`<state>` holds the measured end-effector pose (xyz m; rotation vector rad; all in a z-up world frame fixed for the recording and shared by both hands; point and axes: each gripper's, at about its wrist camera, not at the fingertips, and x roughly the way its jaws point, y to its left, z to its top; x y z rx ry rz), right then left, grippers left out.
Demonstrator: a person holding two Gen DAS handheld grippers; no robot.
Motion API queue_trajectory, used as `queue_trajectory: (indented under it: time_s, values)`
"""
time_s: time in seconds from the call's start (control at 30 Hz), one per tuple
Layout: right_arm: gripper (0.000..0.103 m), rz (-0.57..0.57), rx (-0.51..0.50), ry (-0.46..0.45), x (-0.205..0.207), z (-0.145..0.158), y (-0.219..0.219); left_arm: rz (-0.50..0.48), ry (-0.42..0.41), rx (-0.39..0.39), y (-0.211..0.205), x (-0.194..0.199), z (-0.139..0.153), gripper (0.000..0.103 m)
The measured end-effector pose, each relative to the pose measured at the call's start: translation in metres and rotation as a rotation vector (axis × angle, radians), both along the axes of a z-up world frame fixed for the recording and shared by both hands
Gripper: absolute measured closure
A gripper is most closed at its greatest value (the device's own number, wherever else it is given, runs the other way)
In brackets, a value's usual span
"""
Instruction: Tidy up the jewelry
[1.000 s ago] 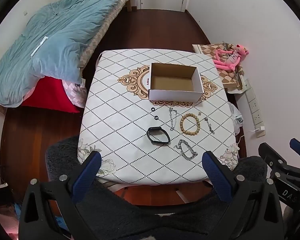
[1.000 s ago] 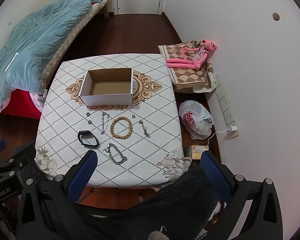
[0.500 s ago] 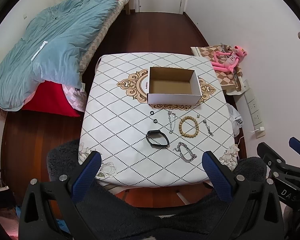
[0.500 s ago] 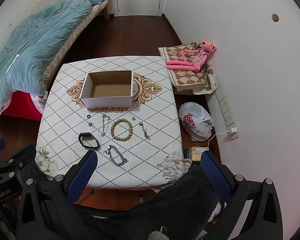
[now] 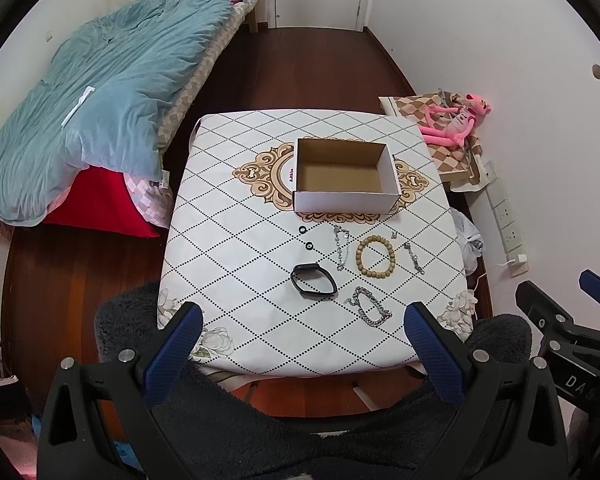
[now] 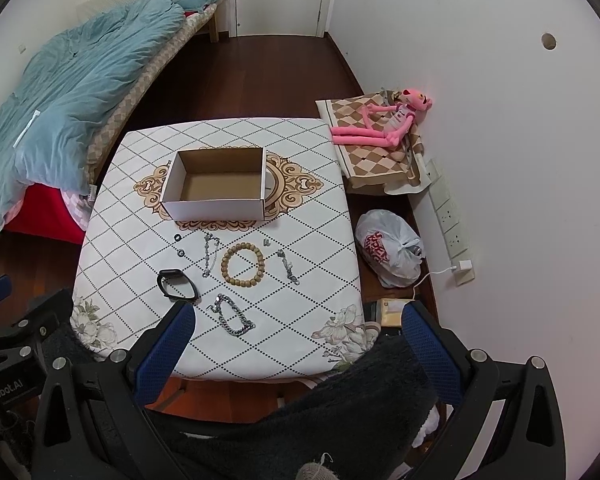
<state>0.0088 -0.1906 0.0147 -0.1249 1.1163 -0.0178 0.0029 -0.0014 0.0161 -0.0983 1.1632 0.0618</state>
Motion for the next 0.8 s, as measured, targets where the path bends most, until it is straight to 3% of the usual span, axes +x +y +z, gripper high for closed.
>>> queue_trajectory:
  time_s: [0.8]
  values:
    - [0.0,-0.004,-0.003,-0.007,-0.0016,0.004,-0.0034,-0.002,-0.009,0.005,-0.0033,-0.0019,0.0031,0.0]
